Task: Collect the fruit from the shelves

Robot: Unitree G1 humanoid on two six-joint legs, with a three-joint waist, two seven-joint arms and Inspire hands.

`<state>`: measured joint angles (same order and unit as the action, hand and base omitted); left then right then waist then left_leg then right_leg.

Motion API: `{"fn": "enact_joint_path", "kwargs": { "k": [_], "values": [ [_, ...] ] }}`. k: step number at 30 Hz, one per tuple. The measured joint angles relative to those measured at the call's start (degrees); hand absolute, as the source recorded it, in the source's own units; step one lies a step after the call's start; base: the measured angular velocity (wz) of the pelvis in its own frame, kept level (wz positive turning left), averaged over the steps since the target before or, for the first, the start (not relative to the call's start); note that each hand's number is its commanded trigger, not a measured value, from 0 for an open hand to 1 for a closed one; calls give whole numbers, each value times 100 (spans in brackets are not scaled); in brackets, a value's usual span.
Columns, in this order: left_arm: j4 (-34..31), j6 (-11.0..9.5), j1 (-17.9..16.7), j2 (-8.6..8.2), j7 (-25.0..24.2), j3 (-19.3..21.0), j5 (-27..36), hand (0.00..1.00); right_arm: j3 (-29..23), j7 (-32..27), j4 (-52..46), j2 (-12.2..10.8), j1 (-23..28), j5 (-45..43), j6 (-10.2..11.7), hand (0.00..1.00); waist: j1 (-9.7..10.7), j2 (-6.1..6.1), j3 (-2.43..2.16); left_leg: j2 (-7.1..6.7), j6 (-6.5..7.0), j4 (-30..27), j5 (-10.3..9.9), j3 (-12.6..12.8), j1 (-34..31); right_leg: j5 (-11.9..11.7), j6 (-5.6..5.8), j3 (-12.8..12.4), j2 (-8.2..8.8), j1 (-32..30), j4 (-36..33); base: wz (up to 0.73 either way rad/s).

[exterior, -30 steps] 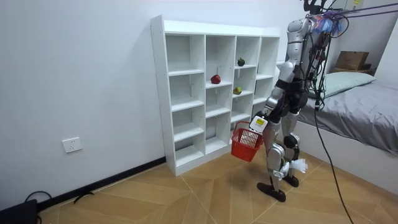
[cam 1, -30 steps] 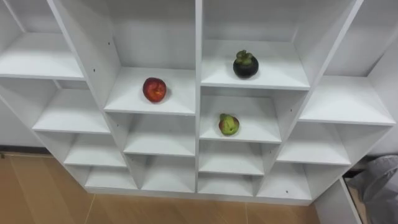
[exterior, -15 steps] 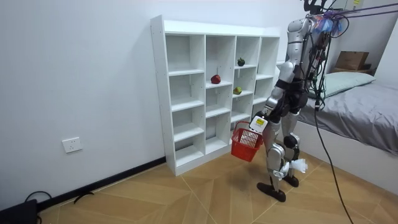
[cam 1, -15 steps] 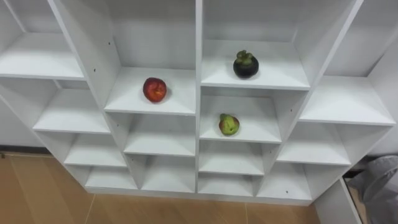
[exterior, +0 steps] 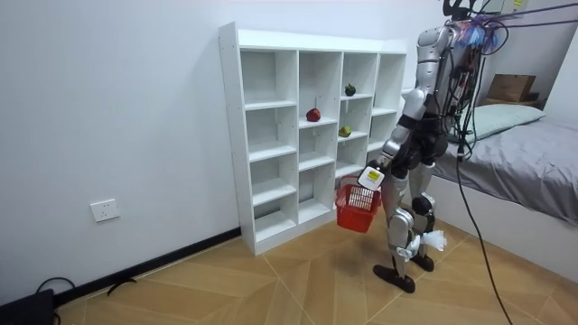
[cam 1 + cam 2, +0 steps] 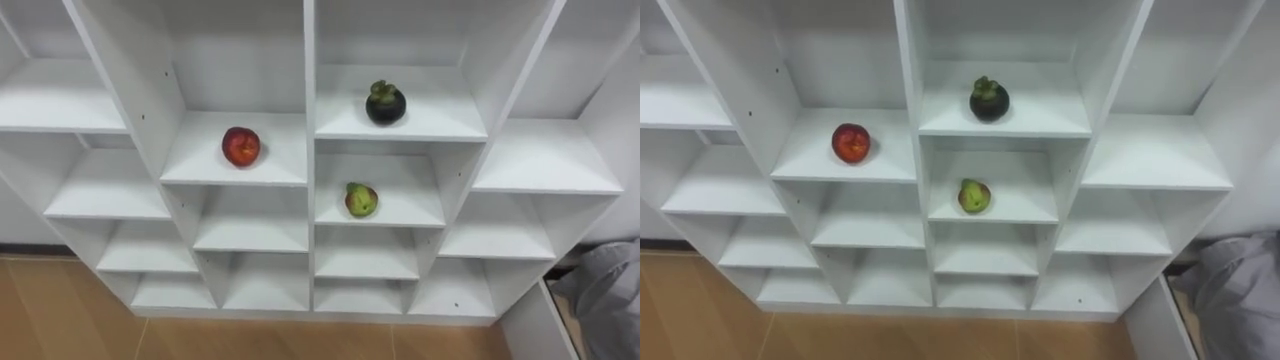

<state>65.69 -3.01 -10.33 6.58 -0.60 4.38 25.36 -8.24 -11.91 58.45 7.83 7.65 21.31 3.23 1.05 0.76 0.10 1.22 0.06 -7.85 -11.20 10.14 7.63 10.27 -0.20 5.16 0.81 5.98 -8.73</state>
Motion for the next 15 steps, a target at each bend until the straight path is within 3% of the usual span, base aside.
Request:
{"fn": "enact_joint_path", "kwargs": {
  "k": [6,15],
  "values": [
    [-24,-5,52,36,-14,-2,-68,100,23,-884,-2014,-4,138,-1293,75,0,18,61,-4,0,0,14,0,54,-5,-1,1,-34,-3,-37,-11,-4],
    [-37,-6,74,63,4,-17,-130,100,86,-1621,-4567,-3,165,-2995,195,0,-66,201,-26,0,0,20,1,65,-78,-3,-1,-47,-7,-109,-19,-1]
  ]
}}
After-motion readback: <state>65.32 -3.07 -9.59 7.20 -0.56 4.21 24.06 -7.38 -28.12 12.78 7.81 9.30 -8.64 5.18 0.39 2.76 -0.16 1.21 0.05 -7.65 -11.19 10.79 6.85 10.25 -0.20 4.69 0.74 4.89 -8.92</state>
